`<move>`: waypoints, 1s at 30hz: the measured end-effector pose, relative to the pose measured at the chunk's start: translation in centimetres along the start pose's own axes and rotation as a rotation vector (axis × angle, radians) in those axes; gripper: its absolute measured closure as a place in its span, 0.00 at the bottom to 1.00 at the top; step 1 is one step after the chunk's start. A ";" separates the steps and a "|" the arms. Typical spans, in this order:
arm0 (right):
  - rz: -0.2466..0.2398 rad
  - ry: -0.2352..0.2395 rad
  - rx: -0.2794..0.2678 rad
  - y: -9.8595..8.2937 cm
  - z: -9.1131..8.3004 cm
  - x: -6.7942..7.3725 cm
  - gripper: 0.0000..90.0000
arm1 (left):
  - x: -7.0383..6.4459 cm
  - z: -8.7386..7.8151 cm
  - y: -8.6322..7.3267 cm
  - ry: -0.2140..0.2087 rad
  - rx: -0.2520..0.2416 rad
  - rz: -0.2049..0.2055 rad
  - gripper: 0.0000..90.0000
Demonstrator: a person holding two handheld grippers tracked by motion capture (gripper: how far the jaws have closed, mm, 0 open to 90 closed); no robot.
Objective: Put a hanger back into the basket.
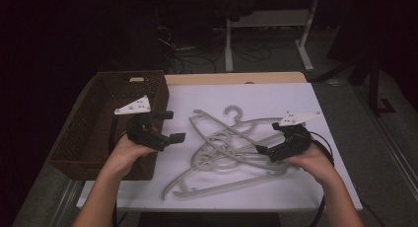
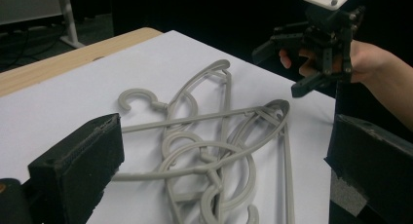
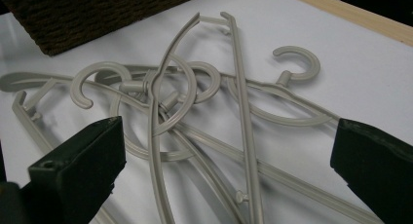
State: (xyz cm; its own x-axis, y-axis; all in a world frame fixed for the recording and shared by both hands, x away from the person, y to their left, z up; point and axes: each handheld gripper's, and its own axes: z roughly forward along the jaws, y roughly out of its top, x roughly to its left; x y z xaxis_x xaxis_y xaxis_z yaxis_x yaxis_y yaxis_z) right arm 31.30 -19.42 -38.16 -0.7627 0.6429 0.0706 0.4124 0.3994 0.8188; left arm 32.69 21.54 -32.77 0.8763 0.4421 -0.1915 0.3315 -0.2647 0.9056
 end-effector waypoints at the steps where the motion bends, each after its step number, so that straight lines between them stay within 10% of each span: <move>1: -0.003 0.006 0.006 -0.2 0.3 0.1 0.00 | -0.3 0.9 0.1 0.005 0.006 -0.004 0.00; 19: -0.003 0.016 0.028 -1.3 0.8 0.2 0.00 | 0.1 7.5 -1.0 0.121 0.085 -0.042 0.18; 30: 0.003 0.016 0.026 -1.3 0.8 0.2 0.00 | 1.9 9.0 -3.9 0.271 0.170 -0.108 0.75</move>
State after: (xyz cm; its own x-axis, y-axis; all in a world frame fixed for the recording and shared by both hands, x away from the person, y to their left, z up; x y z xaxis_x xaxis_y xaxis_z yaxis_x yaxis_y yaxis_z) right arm 31.05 -19.29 -39.64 -0.7691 0.6338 0.0823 0.4273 0.4141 0.8037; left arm 36.18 15.65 -40.10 0.7153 0.6814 -0.1549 0.4914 -0.3330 0.8047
